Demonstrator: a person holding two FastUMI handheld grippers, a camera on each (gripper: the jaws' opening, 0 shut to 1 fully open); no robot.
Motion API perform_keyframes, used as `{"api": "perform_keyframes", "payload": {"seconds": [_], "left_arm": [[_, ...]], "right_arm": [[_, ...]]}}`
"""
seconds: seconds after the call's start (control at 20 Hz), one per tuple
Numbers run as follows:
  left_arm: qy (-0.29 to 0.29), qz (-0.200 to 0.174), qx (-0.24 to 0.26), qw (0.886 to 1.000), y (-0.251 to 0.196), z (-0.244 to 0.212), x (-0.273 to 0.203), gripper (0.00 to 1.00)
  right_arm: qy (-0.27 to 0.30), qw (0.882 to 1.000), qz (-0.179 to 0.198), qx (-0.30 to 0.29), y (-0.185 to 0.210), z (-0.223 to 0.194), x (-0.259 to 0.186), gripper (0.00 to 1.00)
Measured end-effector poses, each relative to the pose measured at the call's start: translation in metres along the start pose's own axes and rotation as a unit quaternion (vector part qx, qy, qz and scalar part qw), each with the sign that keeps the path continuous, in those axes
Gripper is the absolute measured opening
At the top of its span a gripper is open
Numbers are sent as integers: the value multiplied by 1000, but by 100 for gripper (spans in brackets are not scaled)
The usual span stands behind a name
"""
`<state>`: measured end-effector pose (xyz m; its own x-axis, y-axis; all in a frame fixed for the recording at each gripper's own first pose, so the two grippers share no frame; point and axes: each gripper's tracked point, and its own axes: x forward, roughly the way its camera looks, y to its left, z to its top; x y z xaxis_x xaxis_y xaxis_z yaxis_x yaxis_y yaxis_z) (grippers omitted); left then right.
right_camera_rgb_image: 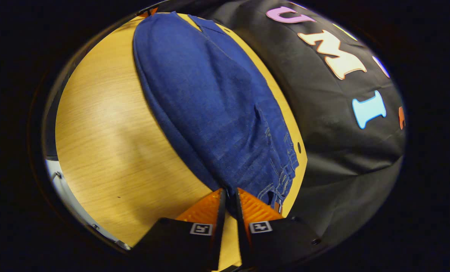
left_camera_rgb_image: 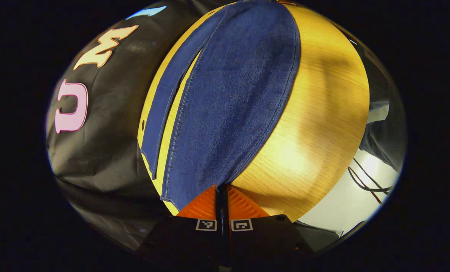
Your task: Grasp the waist and the cuffs of the jeans and fold them to make the two legs overlap; first hold the waist and fold one-third of the jeans toward the cuffs, then hold the cuffs and fold the remaining one-third in the same direction to finish folding.
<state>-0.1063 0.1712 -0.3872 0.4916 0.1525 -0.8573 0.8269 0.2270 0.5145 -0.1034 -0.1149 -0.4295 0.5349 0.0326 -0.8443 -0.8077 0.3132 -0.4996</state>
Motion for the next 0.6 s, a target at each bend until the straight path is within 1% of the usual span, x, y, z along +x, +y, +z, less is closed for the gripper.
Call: {"api": "perform_keyframes", "payload": {"seconds": [0.05,0.1,0.2,0.3,0.4,0.6], "left_arm": [[0,0,-5,1000,0,0,0,0],[-1,1,-14,1000,1,0,-1,0],[-6,-3,-50,999,1,0,0,0],[-9,-7,-103,995,4,-1,-2,0],[-15,10,-137,990,20,2,-10,0],[-22,40,-193,980,56,7,-18,0]], "right_arm": [[0,1000,-17,4,-5,8,6,12],[2,1000,-25,12,-6,2,-1,2],[6,999,-36,35,-6,2,-1,3],[6,996,-55,65,-16,6,-7,3],[-2,992,-78,95,-29,15,-17,3],[-20,984,-129,125,-72,41,-28,2]]}}
